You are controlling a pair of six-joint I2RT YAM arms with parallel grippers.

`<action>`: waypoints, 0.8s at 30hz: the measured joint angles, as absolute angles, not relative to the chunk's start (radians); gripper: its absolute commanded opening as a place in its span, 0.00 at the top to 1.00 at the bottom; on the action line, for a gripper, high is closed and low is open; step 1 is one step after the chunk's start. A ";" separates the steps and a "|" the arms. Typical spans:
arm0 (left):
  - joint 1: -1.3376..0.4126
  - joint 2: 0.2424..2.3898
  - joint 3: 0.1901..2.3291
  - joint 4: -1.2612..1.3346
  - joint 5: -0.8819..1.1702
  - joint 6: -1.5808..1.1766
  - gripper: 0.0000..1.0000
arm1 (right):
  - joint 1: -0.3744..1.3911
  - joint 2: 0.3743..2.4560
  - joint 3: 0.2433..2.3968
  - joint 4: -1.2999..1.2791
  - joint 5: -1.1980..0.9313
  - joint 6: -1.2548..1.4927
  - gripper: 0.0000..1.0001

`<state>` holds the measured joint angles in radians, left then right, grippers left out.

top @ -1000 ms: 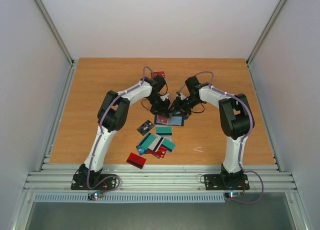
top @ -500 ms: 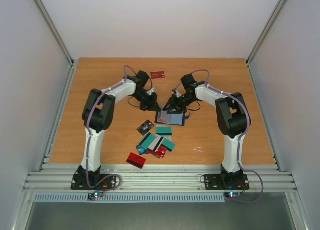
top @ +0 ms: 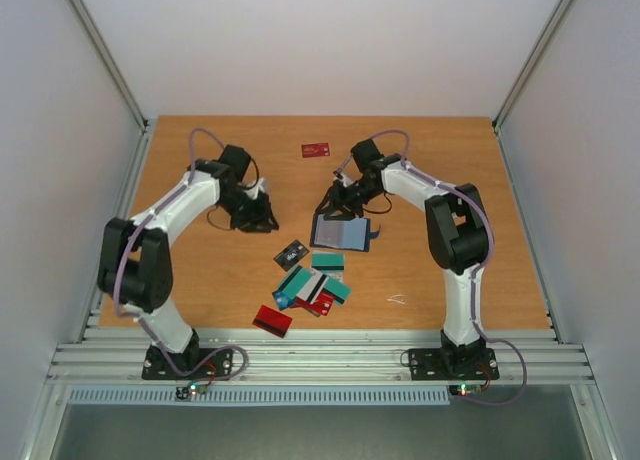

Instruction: Put the credit cards into the card holder

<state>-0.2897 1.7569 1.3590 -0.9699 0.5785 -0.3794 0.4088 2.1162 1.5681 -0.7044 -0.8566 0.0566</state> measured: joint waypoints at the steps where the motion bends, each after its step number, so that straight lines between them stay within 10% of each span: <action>1: -0.293 1.718 1.314 -0.972 0.559 -0.374 0.71 | 0.409 2.100 1.559 -0.706 -0.853 0.054 0.67; 7: -0.340 1.497 1.082 -1.005 0.451 -0.405 0.56 | 0.412 1.898 1.335 -0.676 -0.846 0.053 0.67; 24: -0.491 1.279 0.752 -0.987 0.308 -0.657 0.60 | 0.681 1.549 0.888 -0.464 -0.755 0.280 0.43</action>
